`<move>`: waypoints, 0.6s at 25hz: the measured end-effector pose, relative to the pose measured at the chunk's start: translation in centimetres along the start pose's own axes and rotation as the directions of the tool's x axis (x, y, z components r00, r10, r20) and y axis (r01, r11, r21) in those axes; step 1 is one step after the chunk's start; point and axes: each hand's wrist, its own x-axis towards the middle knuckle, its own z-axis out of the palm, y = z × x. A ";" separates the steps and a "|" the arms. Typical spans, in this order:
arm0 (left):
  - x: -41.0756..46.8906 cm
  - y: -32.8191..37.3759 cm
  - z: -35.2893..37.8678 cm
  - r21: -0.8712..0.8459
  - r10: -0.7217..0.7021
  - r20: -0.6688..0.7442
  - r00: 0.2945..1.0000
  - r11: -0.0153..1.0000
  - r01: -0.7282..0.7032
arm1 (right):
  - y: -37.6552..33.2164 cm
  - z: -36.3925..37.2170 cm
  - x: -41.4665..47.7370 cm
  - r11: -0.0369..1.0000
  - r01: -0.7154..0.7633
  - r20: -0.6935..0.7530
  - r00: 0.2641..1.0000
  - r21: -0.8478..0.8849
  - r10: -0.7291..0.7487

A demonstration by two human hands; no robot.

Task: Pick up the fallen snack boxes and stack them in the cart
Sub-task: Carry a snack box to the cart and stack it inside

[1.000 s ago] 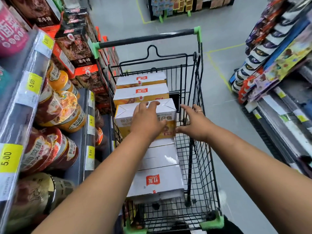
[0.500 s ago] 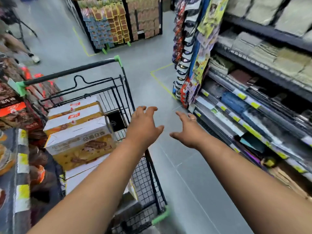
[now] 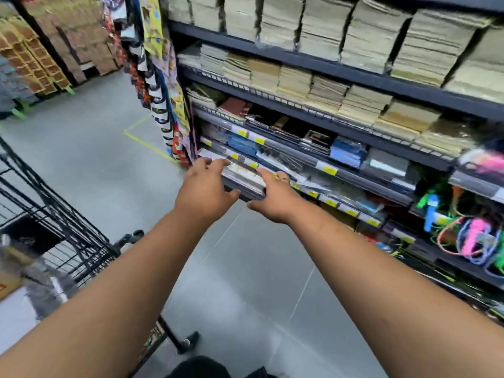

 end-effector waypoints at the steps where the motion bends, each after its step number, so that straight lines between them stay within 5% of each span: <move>1: 0.4 1.9 0.7 -0.002 0.028 0.016 0.999 1.000 -0.028 | 1.7 -1.1 -0.3 1.000 -0.015 -0.029 0.999 0.017 0.016; 9: 4.4 14.8 7.9 0.015 0.264 0.217 0.940 0.962 -0.274 | 13.8 -8.6 -1.6 0.973 -0.148 -0.189 0.965 0.177 0.181; 15: 8.2 27.0 15.2 -0.061 0.530 0.337 0.778 0.837 -0.544 | 23.6 -16.0 -3.6 0.915 -0.314 -0.333 0.859 0.254 0.388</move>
